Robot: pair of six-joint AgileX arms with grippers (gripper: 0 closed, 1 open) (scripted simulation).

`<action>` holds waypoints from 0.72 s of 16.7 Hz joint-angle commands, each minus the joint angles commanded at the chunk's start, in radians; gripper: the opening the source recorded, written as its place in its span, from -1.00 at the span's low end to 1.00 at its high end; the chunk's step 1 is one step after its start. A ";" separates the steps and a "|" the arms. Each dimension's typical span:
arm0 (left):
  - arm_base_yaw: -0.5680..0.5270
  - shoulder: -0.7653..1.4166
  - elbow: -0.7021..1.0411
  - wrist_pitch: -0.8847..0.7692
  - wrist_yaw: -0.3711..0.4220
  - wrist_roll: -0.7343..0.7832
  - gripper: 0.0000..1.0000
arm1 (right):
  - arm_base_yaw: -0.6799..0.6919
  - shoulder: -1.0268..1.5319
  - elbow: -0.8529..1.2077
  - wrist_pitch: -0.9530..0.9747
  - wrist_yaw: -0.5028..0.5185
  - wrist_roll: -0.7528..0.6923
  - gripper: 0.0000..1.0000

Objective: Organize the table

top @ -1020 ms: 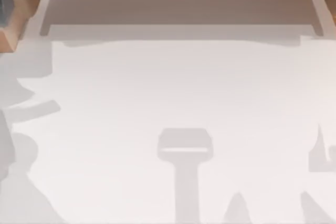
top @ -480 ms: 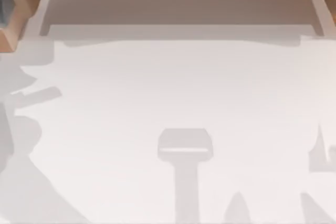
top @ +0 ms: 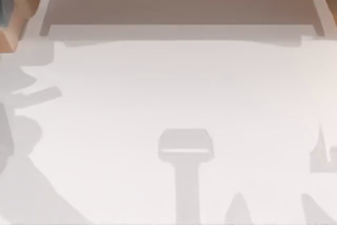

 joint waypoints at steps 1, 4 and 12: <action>0.000 0.000 0.000 0.000 0.000 0.000 -0.10 | 0.000 0.000 0.000 0.000 0.000 0.000 1.00; 0.000 0.000 0.000 0.000 0.000 0.000 0.36 | 0.000 0.000 0.000 0.000 0.000 0.000 1.00; 0.000 0.000 0.000 0.000 0.000 0.000 1.00 | 0.000 0.000 0.000 0.000 0.000 0.000 1.00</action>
